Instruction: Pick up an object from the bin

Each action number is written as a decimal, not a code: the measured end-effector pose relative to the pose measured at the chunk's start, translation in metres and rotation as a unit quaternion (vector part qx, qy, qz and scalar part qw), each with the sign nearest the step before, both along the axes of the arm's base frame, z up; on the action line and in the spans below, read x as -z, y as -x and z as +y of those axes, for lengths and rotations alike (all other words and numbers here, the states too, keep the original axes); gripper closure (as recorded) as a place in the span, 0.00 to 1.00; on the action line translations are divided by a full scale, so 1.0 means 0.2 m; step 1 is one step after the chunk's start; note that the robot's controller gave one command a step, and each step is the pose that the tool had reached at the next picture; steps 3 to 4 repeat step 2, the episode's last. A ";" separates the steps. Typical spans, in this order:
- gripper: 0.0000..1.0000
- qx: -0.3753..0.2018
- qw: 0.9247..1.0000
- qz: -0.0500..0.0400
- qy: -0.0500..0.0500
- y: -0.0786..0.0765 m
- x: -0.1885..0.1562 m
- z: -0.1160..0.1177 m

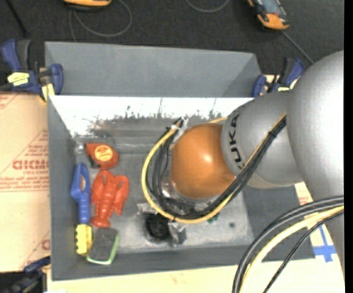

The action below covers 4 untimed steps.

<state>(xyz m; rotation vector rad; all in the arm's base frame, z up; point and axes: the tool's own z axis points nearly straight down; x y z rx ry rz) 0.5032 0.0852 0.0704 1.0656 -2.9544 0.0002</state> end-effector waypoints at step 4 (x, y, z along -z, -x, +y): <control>1.00 -0.146 0.989 -0.002 -0.001 -0.02 0.00 0.15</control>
Offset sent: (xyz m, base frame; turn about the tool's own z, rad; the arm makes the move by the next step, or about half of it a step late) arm 0.0027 0.0296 -0.0004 -0.2965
